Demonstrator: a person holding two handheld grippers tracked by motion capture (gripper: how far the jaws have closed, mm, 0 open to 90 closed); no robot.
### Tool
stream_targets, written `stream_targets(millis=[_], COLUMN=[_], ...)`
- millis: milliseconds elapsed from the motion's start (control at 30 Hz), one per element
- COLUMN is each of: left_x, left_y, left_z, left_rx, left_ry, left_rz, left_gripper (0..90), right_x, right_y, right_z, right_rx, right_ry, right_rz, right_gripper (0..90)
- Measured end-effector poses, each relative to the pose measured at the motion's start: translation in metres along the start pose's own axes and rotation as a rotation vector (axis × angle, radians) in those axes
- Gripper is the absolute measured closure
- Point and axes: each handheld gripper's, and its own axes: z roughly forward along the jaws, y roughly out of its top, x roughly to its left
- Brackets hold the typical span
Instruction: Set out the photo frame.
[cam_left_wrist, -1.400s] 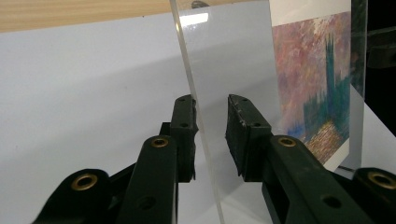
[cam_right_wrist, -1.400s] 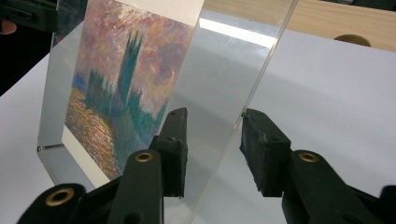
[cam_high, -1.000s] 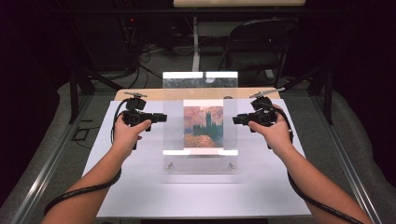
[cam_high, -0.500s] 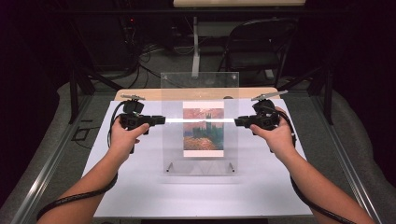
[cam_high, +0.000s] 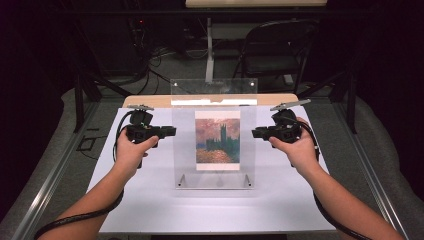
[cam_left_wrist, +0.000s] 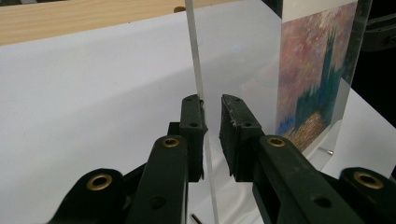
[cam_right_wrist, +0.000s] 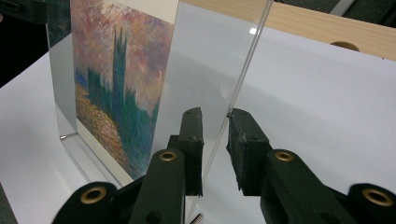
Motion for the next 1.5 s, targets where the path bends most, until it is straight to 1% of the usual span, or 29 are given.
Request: stream_targets(millis=[100,167,233,300,367,467,533,633,733,767,833,933,1100,1300,1433,1500], left_x=[-0.002,-0.004,-0.005,-0.007,-0.008,-0.01,-0.012,-0.015,-0.017,-0.017,-0.018,-0.021,-0.023,-0.029,-0.033,-0.035], left_y=[-0.002,-0.003,-0.004,-0.006,-0.008,-0.01,-0.011,-0.014,-0.016,-0.017,-0.019,-0.022,-0.028,-0.033,-0.036,-0.037], left_z=[-0.002,-0.004,-0.006,-0.008,-0.009,-0.012,-0.014,-0.017,-0.019,-0.019,-0.021,-0.023,-0.026,-0.029,-0.03,-0.031], left_rx=[-0.001,0.0,-0.002,-0.006,-0.009,-0.011,-0.012,-0.013,-0.013,-0.016,-0.02,-0.025,-0.03,-0.032,-0.025,-0.023], left_ry=[-0.002,-0.003,-0.003,-0.003,-0.009,-0.012,-0.016,-0.013,-0.018,-0.014,-0.021,-0.021,-0.037,-0.034,-0.03,-0.028], left_rz=[0.002,0.012,0.017,0.016,0.015,0.029,0.027,0.038,0.047,0.048,0.053,0.059,0.056,0.062,0.073,0.08], left_gripper=[78.9,78.9,79.0,79.1,79.1,79.1,78.9,78.8,78.8,78.7,78.6,78.4,77.7,76.1,73.9,73.1], right_x=[0.003,0.005,0.007,0.009,0.011,0.013,0.015,0.017,0.018,0.019,0.02,0.022,0.025,0.028,0.032,0.034], right_y=[-0.001,-0.002,-0.003,-0.004,-0.005,-0.007,-0.007,-0.009,-0.011,-0.012,-0.014,-0.016,-0.019,-0.026,-0.03,-0.032], right_z=[-0.003,-0.005,-0.007,-0.008,-0.01,-0.012,-0.015,-0.017,-0.019,-0.02,-0.021,-0.023,-0.027,-0.031,-0.031,-0.031], right_rx=[0.004,0.003,0.004,0.001,-0.002,-0.004,-0.006,-0.009,-0.014,-0.014,-0.022,-0.021,-0.014,-0.027,-0.019,-0.02], right_ry=[-0.001,-0.002,-0.002,-0.005,-0.002,-0.001,-0.003,0.003,0.014,0.018,0.02,0.027,0.038,0.051,0.052,0.05], right_rz=[-0.003,-0.014,-0.013,-0.019,-0.017,-0.022,-0.028,-0.034,-0.031,-0.024,-0.03,-0.038,-0.043,-0.047,-0.049,-0.058], right_gripper=[75.6,75.6,75.6,75.6,75.7,75.7,75.8,76.2,76.7,76.7,76.7,76.6,75.9,75.4,75.0,73.7])
